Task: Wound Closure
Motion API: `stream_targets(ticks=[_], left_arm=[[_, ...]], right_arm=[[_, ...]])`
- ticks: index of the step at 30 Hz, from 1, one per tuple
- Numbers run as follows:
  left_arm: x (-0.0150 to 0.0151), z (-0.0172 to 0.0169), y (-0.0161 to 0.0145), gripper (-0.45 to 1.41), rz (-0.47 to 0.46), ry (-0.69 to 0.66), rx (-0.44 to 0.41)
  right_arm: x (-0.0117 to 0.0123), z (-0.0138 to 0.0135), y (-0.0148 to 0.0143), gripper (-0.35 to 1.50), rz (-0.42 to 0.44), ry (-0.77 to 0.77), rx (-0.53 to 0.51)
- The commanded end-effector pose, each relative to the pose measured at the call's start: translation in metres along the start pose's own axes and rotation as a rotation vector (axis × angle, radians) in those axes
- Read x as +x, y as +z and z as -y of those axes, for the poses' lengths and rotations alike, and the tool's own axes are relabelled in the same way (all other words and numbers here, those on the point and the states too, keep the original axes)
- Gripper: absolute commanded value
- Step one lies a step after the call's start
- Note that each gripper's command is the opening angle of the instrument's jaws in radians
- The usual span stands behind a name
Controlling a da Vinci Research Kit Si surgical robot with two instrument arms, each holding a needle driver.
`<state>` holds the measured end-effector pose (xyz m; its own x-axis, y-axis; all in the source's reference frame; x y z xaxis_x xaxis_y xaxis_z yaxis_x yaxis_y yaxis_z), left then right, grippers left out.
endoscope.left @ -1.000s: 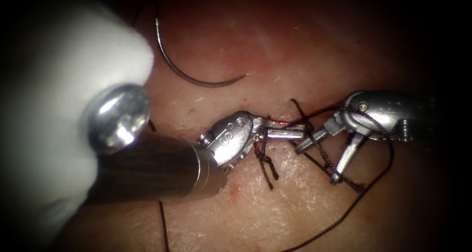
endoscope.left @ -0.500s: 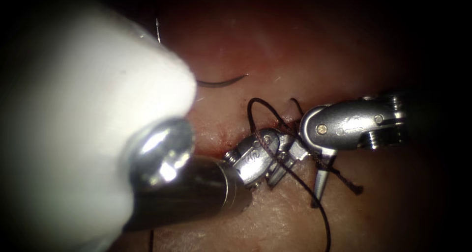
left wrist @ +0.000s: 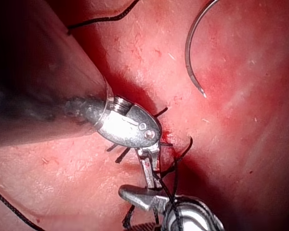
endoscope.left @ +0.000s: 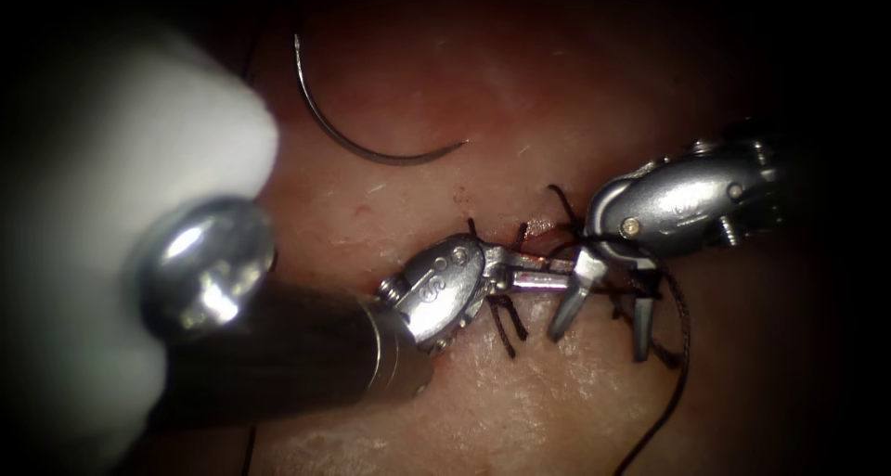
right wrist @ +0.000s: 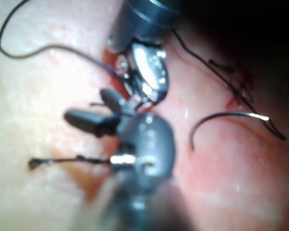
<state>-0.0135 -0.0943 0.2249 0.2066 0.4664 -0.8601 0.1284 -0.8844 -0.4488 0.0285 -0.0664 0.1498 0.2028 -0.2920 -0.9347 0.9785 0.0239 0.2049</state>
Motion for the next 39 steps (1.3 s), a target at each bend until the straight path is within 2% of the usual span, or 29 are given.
stream_targets(ticks=[1,5,11,17,21,22,23,24,27,31,39], left_arm=[[-0.0011,-0.0006,0.0006,-0.45,-0.001,-0.003,0.000],[-0.0011,-0.0006,0.0006,-0.45,-0.001,-0.003,0.003],[-0.0011,-0.0006,0.0006,-0.45,-0.001,-0.003,0.003],[-0.0011,-0.0009,0.0008,-0.45,-0.001,-0.003,0.004],[-0.0010,-0.0011,0.0007,-0.45,-0.001,-0.003,0.003],[-0.0010,-0.0011,0.0006,-0.45,-0.001,-0.003,0.002],[-0.0010,-0.0011,0.0006,-0.45,-0.001,-0.003,0.002],[-0.0010,-0.0011,0.0005,-0.45,0.000,-0.003,0.005],[-0.0010,-0.0011,0.0005,-0.45,0.000,-0.003,0.004],[-0.0009,-0.0013,0.0002,-0.45,0.001,-0.004,0.007],[-0.0012,-0.0050,-0.0011,-0.45,0.016,-0.004,0.031]], right_arm=[[-0.0005,-0.0004,0.0007,0.78,0.004,-0.001,0.003],[-0.0015,0.0009,0.0018,0.79,0.076,-0.034,0.047],[-0.0024,0.0019,0.0035,0.91,0.118,-0.068,0.092],[-0.0033,0.0018,0.0054,0.93,0.168,-0.102,0.127],[-0.0035,0.0015,0.0057,0.91,0.178,-0.125,0.099],[-0.0036,0.0014,0.0056,0.84,0.181,-0.127,0.085],[-0.0036,0.0013,0.0056,0.69,0.181,-0.126,0.085],[-0.0037,0.0013,0.0054,-0.32,0.180,-0.125,0.096],[-0.0039,0.0012,0.0052,-0.35,0.180,-0.124,0.095],[-0.0043,0.0011,0.0041,-0.35,0.173,-0.123,0.017],[-0.0060,0.0005,-0.0006,-0.35,0.099,-0.091,-0.117]])
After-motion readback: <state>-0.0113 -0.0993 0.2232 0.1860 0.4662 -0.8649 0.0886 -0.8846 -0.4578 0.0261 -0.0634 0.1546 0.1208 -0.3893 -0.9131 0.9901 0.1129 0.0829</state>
